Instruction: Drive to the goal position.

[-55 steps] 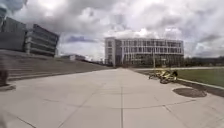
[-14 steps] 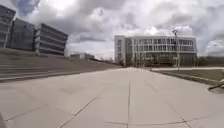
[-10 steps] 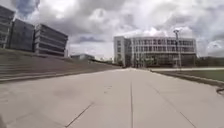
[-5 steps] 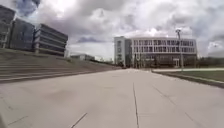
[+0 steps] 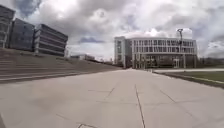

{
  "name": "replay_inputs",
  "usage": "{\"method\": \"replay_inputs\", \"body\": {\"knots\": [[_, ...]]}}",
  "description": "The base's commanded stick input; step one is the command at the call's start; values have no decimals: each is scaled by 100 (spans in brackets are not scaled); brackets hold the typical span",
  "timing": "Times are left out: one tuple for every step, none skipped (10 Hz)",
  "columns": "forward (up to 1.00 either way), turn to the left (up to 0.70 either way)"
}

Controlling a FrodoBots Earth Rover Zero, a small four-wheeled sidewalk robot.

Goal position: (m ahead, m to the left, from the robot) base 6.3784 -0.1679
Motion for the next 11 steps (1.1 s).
{"method": "replay_inputs", "body": {"knots": [[70, 0], [70, 0], [70, 0], [70, 0], [70, 0], [70, 0], [70, 0], [70, 0], [70, 0], [70, 0], [70, 0]]}}
